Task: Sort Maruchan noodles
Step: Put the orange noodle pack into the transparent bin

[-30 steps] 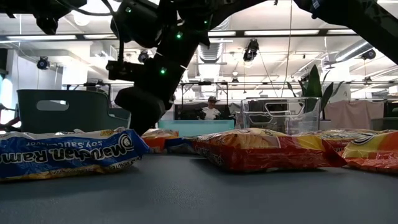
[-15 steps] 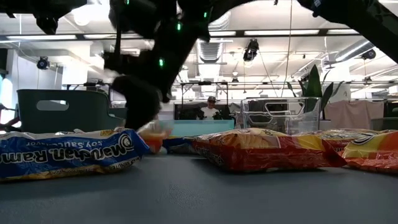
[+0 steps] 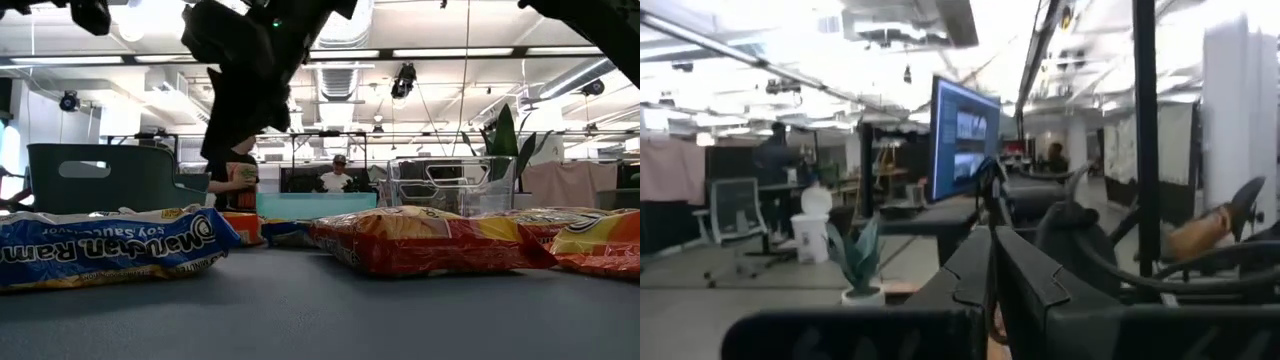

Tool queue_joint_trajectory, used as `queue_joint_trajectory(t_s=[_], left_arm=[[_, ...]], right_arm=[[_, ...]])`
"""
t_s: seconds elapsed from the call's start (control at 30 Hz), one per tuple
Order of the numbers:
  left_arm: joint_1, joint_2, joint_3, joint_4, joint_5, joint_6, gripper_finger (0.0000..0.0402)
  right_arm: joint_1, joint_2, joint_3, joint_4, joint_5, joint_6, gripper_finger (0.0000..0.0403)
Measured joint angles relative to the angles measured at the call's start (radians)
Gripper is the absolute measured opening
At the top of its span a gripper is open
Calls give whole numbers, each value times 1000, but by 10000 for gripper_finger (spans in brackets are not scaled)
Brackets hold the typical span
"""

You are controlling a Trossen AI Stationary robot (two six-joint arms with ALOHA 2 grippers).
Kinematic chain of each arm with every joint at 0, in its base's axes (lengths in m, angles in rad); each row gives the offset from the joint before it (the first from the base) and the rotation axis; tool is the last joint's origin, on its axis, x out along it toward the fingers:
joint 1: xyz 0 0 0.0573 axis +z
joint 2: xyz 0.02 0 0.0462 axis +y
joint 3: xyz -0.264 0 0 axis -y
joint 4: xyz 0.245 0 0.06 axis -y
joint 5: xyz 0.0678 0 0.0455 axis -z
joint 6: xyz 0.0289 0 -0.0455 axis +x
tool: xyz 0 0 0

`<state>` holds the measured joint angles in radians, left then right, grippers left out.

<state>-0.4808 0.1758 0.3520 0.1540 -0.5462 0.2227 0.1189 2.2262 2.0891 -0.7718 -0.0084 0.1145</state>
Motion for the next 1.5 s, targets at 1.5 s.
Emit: queue_joint_trajectory(t_s=[1.5], left_arm=[[26, 1206, 238, -280, -208, -495, 0]], right_arm=[[-18, -275, -579, 512, 225, 137, 9]])
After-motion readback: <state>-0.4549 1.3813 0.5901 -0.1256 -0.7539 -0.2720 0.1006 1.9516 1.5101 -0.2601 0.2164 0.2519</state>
